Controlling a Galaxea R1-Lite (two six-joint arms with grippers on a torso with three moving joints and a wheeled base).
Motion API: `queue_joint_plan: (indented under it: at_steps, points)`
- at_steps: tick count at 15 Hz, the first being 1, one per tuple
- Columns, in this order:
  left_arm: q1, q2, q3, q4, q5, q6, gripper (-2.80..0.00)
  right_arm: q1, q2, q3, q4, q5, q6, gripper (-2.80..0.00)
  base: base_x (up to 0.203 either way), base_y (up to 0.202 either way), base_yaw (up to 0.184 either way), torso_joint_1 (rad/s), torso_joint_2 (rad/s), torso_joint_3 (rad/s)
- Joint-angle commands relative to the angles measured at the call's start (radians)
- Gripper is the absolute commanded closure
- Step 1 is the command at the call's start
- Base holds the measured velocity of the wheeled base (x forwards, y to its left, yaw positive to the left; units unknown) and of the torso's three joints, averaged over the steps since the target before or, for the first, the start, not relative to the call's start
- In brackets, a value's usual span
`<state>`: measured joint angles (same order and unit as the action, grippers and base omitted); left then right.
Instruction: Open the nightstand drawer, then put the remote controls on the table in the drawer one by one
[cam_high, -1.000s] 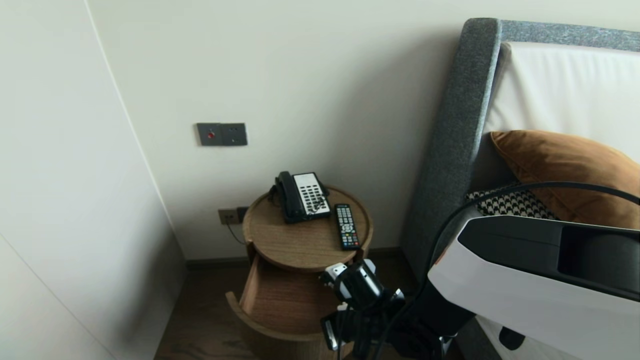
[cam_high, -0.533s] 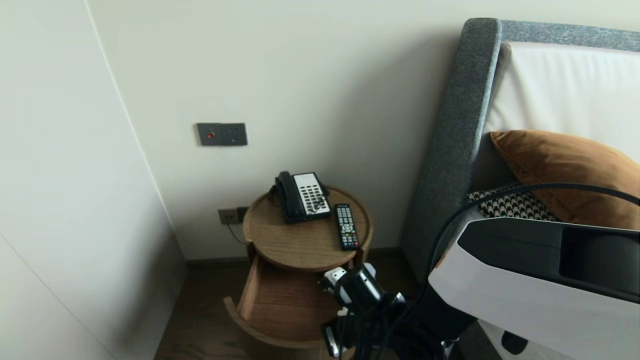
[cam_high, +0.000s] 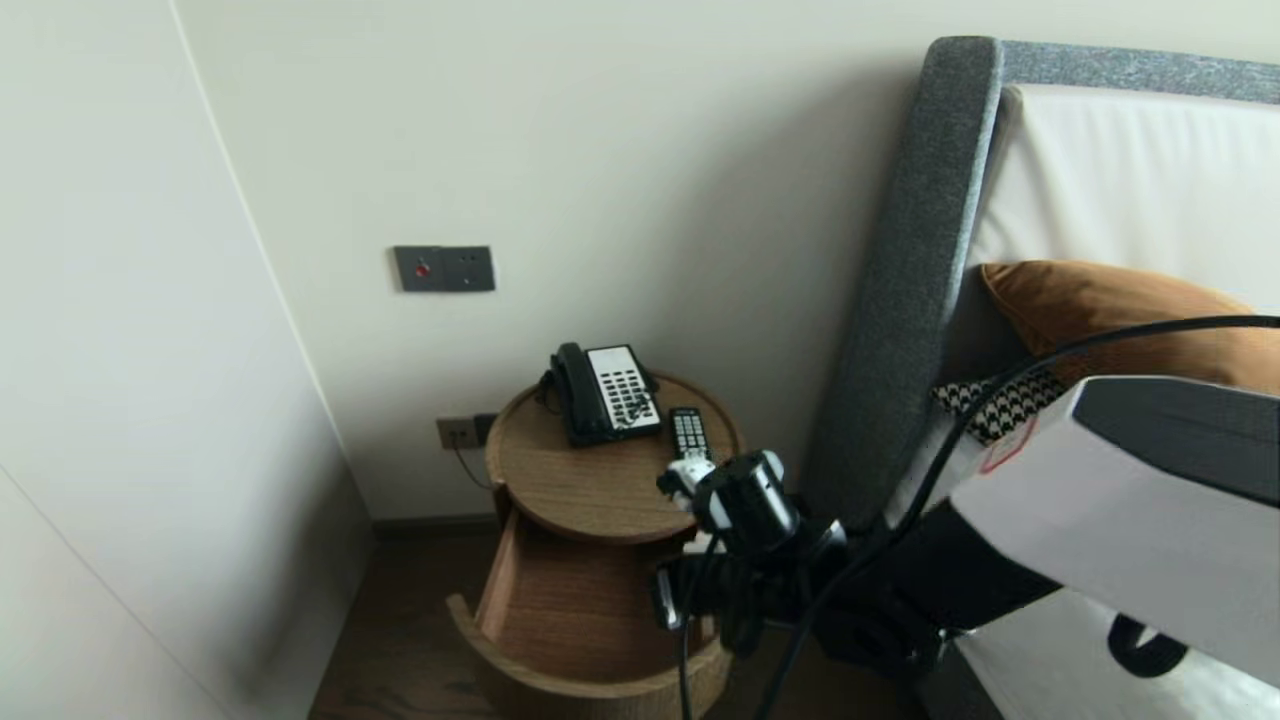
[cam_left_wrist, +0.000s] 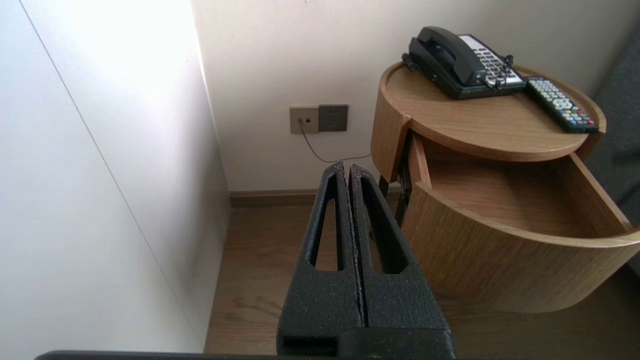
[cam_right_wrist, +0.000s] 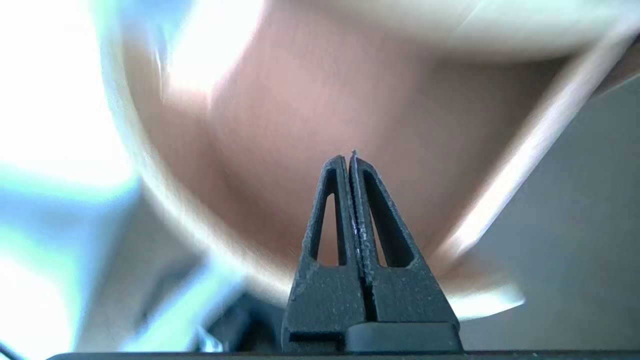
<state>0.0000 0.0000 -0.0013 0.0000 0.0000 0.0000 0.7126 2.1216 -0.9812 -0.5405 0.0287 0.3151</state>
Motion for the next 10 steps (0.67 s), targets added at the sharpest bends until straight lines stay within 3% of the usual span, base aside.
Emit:
queue_joint_plan:
  at_steps: [1,6,10]
  points:
    - [0.0,0.0,0.0,0.0,0.0,0.0,0.0,-0.059,-0.087,-0.056,0.024,-0.001,0.001,0.0,0.0,0.0,0.0,0.0,0.0,0.0]
    - [0.0,0.0,0.001,0.0,0.0,0.0,0.0,-0.239,-0.09,-0.309,0.301,-0.01,0.027,0.0,0.0,0.0,0.0,0.0,0.0,0.0]
    - [0.0,0.0,0.0,0.0,0.0,0.0,0.0,-0.304,0.02,-0.478,0.462,-0.13,0.037,0.0,0.0,0.0,0.0,0.0,0.0,0.0]
